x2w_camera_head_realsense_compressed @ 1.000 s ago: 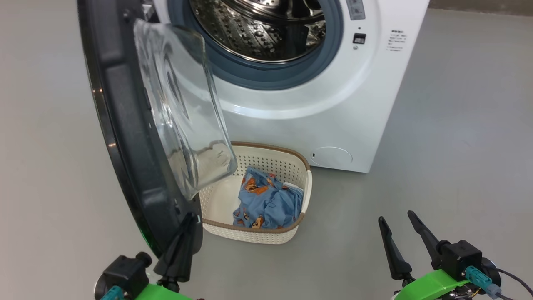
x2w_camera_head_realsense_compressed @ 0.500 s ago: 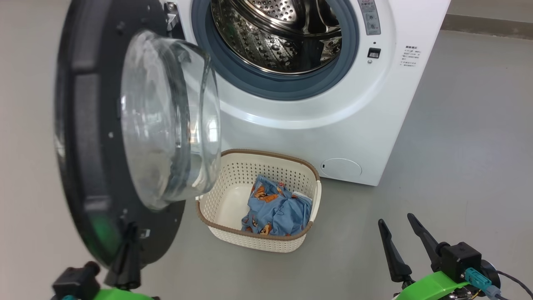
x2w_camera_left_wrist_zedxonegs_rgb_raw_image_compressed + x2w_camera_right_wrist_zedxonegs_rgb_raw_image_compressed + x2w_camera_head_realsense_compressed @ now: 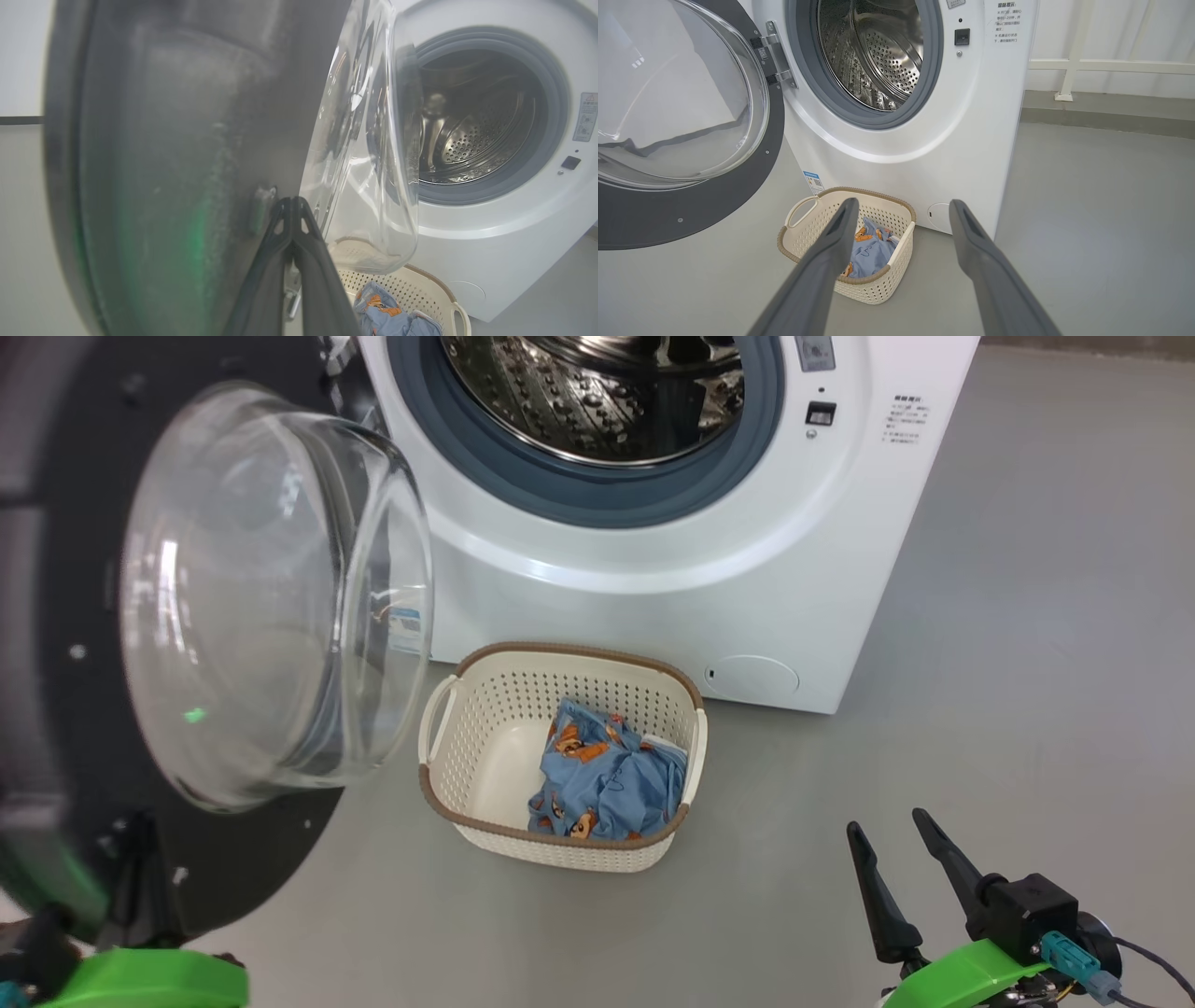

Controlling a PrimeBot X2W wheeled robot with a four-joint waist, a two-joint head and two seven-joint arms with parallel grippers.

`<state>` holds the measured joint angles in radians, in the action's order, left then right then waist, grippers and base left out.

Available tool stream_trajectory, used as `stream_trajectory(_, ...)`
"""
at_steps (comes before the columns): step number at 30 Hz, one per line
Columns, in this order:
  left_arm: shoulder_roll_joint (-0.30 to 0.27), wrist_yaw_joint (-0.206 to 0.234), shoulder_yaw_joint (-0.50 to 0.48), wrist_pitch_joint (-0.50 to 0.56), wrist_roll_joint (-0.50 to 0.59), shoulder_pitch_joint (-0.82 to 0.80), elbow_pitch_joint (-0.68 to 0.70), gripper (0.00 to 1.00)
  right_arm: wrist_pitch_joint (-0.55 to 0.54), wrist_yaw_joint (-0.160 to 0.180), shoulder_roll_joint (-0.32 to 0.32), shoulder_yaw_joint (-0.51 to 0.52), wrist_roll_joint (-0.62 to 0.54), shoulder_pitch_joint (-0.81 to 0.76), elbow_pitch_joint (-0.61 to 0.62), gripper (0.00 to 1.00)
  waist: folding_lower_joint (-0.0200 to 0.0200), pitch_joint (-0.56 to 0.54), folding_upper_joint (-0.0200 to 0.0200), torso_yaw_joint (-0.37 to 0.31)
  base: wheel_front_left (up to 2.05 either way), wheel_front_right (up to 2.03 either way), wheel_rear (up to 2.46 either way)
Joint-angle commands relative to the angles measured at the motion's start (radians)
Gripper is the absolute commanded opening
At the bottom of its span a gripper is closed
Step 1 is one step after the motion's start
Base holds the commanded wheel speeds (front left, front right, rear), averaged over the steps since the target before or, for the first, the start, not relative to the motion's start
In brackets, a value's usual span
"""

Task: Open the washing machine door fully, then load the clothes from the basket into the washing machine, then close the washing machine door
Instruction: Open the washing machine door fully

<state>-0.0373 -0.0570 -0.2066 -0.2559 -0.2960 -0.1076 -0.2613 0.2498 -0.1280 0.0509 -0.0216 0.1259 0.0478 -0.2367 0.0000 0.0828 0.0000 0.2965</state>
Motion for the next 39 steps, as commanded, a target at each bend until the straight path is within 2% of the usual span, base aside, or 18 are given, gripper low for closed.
stream_trajectory(1,-0.039,0.015,-0.061,-0.006,0.012,-0.044,0.013,0.0,0.012,-0.003,0.001,-0.029,-0.008,0.038,0.024,1.0,0.0,0.017,0.0,-0.01,0.0,0.0,0.0)
stream_trajectory(11,-0.075,0.017,-0.237,-0.006,0.012,-0.141,-0.062,0.0,0.012,-0.003,0.01,-0.027,-0.02,0.066,0.026,1.0,0.0,0.085,0.0,-0.03,0.0,0.0,0.0)
stream_trajectory(23,-0.1,-0.014,-0.416,-0.006,0.062,-0.264,-0.102,0.0,0.012,-0.003,0.02,-0.025,-0.033,0.108,0.034,1.0,0.0,0.163,0.0,-0.034,0.0,0.0,0.0)
stream_trajectory(29,-0.13,-0.036,-0.458,-0.006,0.102,-0.318,-0.157,0.0,0.012,-0.003,0.019,-0.032,-0.031,0.115,0.028,1.0,0.0,0.172,0.0,-0.039,0.0,0.0,0.0)
stream_trajectory(39,-0.138,-0.054,-0.496,-0.006,0.149,-0.335,-0.185,0.0,0.012,-0.003,0.014,-0.04,-0.021,0.113,0.016,1.0,0.0,0.154,0.0,-0.054,0.0,0.0,0.0)
